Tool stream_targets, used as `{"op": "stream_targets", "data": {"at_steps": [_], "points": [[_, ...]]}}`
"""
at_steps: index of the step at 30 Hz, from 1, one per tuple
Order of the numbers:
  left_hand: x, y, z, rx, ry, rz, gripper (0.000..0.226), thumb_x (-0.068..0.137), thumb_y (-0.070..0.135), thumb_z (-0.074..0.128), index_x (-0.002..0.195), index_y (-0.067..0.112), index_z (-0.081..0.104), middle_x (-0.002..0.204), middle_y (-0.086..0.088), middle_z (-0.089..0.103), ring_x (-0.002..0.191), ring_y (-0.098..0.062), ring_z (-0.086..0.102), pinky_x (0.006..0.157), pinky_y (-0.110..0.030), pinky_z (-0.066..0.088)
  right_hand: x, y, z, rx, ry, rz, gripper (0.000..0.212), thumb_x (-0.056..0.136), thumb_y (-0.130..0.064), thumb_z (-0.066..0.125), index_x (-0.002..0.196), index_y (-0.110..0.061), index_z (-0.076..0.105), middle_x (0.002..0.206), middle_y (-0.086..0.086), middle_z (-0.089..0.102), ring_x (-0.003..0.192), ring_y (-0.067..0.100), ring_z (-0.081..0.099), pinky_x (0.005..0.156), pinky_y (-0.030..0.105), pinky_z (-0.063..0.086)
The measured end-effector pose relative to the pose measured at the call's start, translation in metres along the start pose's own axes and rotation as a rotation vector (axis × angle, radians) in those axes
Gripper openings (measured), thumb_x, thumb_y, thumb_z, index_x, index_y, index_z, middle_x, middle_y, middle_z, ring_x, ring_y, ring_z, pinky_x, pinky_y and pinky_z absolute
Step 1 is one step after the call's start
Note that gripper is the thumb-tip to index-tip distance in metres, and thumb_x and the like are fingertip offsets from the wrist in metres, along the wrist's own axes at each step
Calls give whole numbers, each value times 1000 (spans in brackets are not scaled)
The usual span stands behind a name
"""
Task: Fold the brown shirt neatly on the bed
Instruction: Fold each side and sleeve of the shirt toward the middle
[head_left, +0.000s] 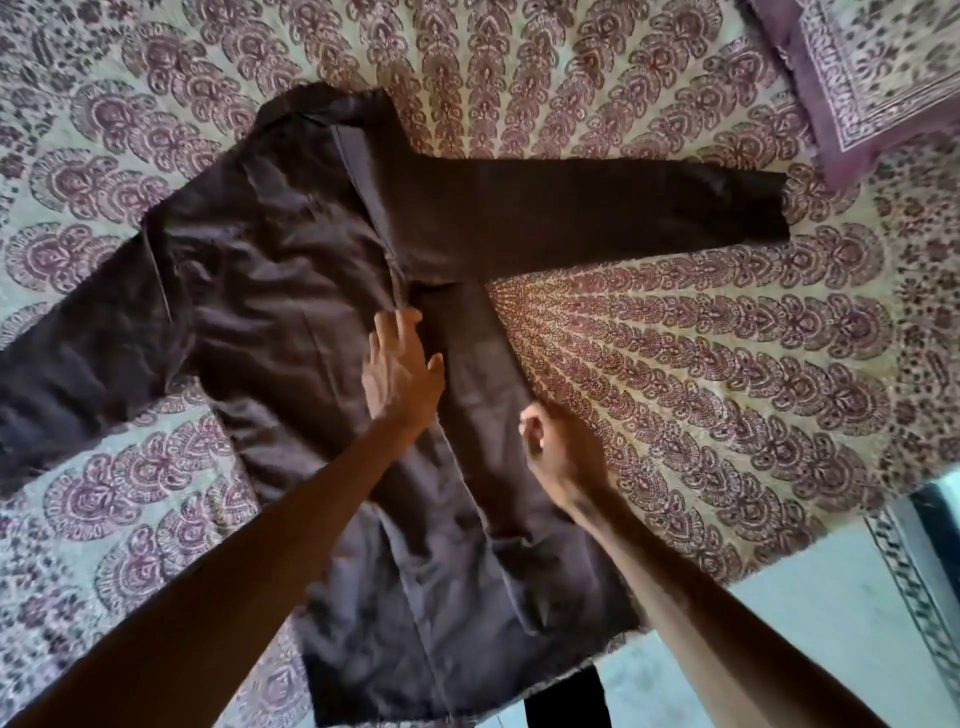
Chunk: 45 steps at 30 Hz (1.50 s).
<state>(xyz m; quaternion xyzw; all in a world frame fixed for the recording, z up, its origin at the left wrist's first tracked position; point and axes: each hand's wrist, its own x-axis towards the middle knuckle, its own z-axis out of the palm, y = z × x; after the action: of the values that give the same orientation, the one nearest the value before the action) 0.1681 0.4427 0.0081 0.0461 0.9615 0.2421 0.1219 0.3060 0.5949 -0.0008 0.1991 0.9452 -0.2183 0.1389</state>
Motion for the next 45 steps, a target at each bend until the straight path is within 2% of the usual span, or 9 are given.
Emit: {"op": "stream_targets", "data": {"at_steps": [7,14,23,27,30,33,38,41,45], "points": [[71,24,5,514,-57,256,62,75,17,71,131,14,44,125,-13,51,116,-36,53,86,-46,49,145,21,-52,-271,228,23,54,76,-2,70,126,-7,53,121,16,59,106,32,58,82,43,56],[96,13,0,344,-90,123,25,88,7,51,113,8,53,117,-18,57,100,-45,61,76,-51,50,193,38,-70,-520,281,-23,20,87,-8,60,106,-3,61,102,15,64,95,31,60,84,45,51],[82,-28,-16,-176,155,-495,23,87,10,50,99,9,69,105,-22,69,99,-40,63,83,-41,50,98,13,-50,-78,-205,-349,11,94,-31,57,93,-21,60,84,1,69,74,24,67,58,30,44],[75,-27,-16,-304,222,-687,26,85,10,48,100,8,68,106,-21,69,105,-39,62,88,-39,49,90,25,-55,30,32,-381,10,92,-19,56,100,-22,62,96,-1,67,82,17,64,61,26,49],[66,-16,-1,-411,226,-732,33,88,23,43,102,6,67,103,-22,70,102,-40,63,88,-40,52,121,52,-68,-186,65,-231,62,75,-9,74,132,-16,50,133,10,51,117,24,53,90,35,51],[56,-4,23,-598,154,-777,87,79,73,20,114,7,65,109,-24,68,102,-44,64,93,-50,52,159,73,-81,-410,-53,-271,103,63,-17,83,149,-14,27,151,11,32,138,35,34,110,55,35],[49,19,36,-814,32,-778,61,74,56,57,119,15,60,114,-15,65,104,-36,64,94,-47,53,172,74,-105,-603,-146,-302,52,79,-29,73,122,-11,51,109,8,66,107,27,58,102,41,37],[53,23,22,-962,90,-842,40,85,40,61,117,15,59,114,-5,65,96,-25,64,87,-35,55,145,71,-114,-695,-199,-222,31,84,-46,65,88,-16,62,74,-1,56,86,19,56,99,37,34],[53,15,-3,-1319,38,-894,25,96,36,54,110,16,57,96,-2,57,90,-18,55,86,-38,52,75,59,-135,-88,-523,-43,29,87,-42,66,84,-15,59,77,1,58,76,19,60,75,31,46]]}}
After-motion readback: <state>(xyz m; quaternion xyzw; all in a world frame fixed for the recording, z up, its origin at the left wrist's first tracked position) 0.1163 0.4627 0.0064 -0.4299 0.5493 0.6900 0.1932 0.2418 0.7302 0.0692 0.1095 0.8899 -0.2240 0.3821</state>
